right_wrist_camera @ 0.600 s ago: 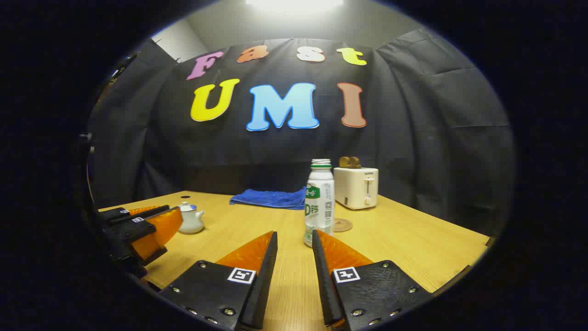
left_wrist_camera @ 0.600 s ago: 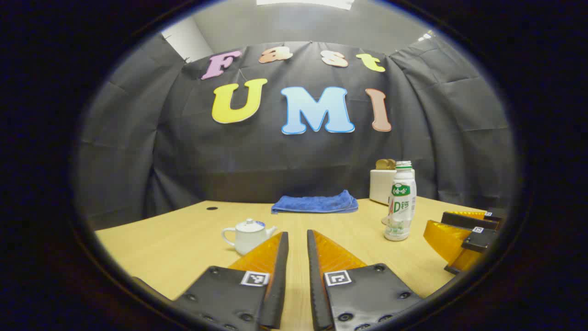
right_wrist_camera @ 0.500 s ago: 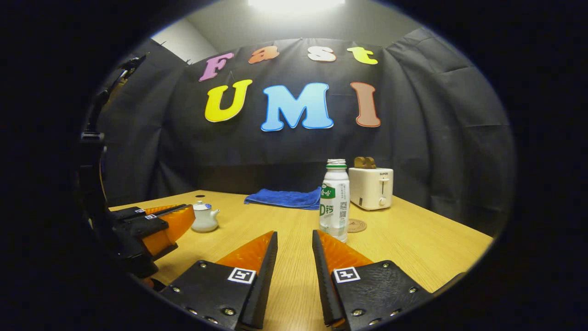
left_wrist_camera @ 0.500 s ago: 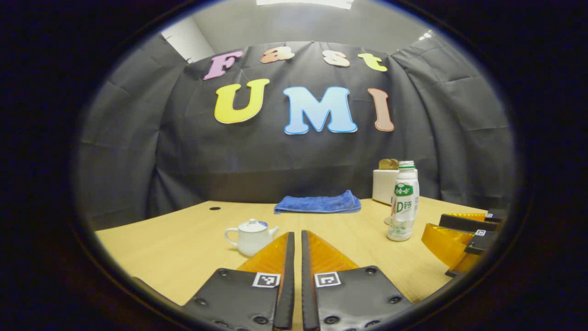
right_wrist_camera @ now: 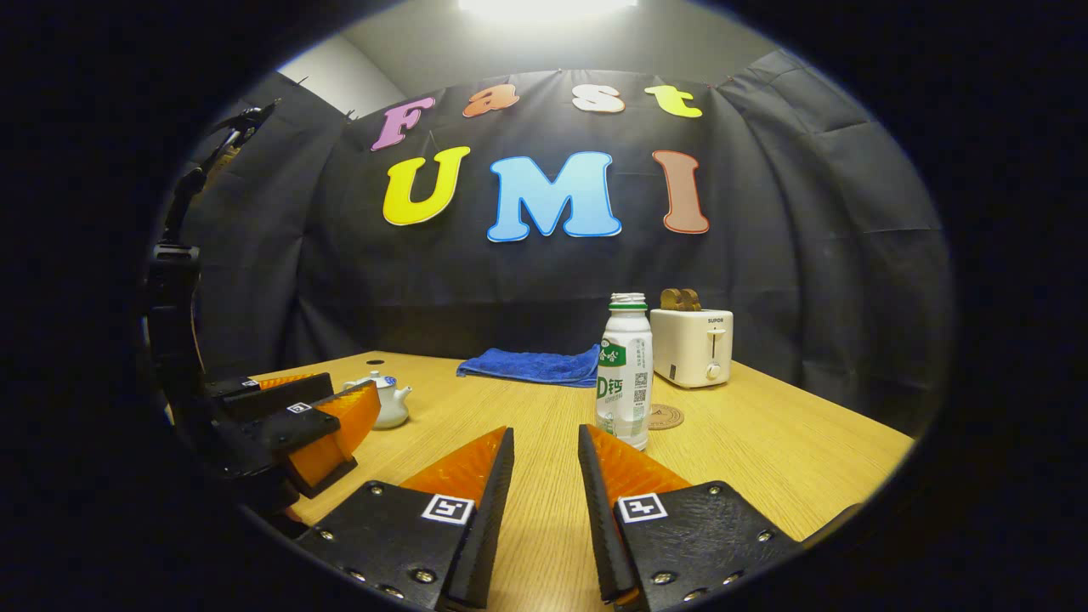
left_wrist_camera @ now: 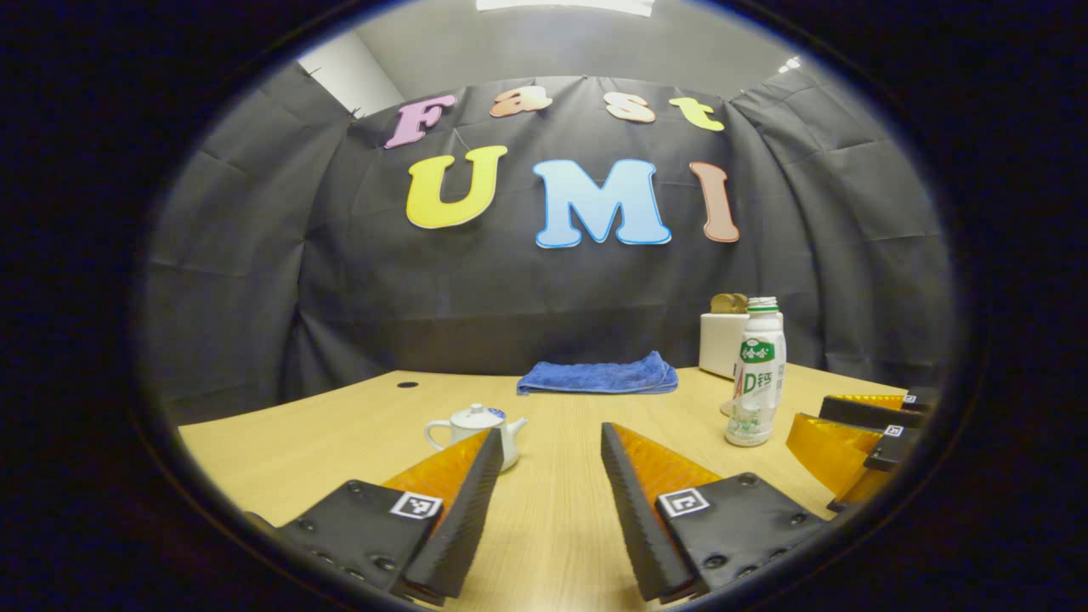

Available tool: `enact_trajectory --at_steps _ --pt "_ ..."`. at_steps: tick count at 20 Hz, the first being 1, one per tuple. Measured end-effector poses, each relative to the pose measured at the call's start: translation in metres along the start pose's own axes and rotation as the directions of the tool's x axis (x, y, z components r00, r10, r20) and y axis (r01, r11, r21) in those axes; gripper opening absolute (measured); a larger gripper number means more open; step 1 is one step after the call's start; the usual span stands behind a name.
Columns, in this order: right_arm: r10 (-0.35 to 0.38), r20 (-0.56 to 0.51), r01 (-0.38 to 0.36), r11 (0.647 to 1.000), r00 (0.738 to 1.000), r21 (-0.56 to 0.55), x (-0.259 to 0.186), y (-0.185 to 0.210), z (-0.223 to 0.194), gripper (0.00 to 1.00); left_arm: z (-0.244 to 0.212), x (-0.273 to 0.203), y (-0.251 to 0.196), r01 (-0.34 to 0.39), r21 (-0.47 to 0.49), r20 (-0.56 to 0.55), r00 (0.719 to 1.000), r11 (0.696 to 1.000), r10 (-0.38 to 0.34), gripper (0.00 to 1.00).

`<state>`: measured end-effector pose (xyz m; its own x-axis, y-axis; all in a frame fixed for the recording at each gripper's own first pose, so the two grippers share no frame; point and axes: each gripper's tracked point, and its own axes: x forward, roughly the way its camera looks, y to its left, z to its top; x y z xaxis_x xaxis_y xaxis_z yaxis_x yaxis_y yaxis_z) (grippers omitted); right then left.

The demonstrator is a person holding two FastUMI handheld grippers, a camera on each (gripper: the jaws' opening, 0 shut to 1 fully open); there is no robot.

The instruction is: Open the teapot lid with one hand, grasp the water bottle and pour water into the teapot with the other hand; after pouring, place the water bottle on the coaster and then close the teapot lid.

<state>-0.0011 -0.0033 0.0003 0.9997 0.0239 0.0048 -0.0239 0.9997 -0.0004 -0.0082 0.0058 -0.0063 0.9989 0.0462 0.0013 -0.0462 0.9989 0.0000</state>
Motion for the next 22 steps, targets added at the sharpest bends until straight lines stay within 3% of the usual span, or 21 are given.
enact_trajectory --at_steps 1,2,5,8,9,12,14,18,22 --pt "-0.018 -0.001 0.018 1.0 1.0 0.001 0.0 -0.004 0.0 0.39 -0.001 0.0 0.001 0.0 -0.001 -0.001 1.0 1.0 0.0 0.89" --pt "-0.024 -0.008 0.024 1.0 1.0 0.002 0.007 -0.005 -0.002 0.3 0.0 0.0 0.001 0.001 0.0 -0.001 1.0 1.0 -0.001 0.94" --pt "-0.079 -0.003 0.079 0.997 0.997 0.003 0.002 -0.015 0.001 0.06 0.0 -0.001 -0.001 0.007 0.0 -0.001 1.0 1.0 -0.007 0.97" --pt "-0.059 0.0 0.059 0.998 0.998 0.001 0.002 -0.007 0.003 0.04 0.0 -0.002 0.0 0.008 -0.001 -0.002 1.0 1.0 -0.008 0.97" --pt "-0.045 0.002 0.045 0.999 0.999 0.0 0.005 -0.005 -0.001 0.09 0.0 -0.001 -0.002 0.009 0.0 -0.002 1.0 1.0 -0.009 0.97" --pt "-0.043 0.0 0.043 0.999 0.999 -0.001 0.001 -0.008 0.003 0.99 -0.001 0.003 0.009 0.009 0.001 -0.005 1.0 1.0 -0.009 1.0" --pt "-0.033 0.001 0.033 0.999 0.999 -0.001 0.002 -0.005 0.001 0.98 -0.001 0.003 0.035 -0.034 -0.001 -0.009 0.999 0.999 0.034 1.0" --pt "-0.018 0.0 0.018 1.0 1.0 -0.001 0.007 -0.004 0.002 0.98 -0.002 0.002 0.046 -0.035 0.001 -0.01 0.999 0.999 0.035 0.99" --pt "-0.017 0.0 0.017 1.0 1.0 -0.001 0.012 -0.004 0.002 0.98 0.0 0.01 0.028 0.069 0.0 -0.002 0.998 0.998 -0.069 1.0"
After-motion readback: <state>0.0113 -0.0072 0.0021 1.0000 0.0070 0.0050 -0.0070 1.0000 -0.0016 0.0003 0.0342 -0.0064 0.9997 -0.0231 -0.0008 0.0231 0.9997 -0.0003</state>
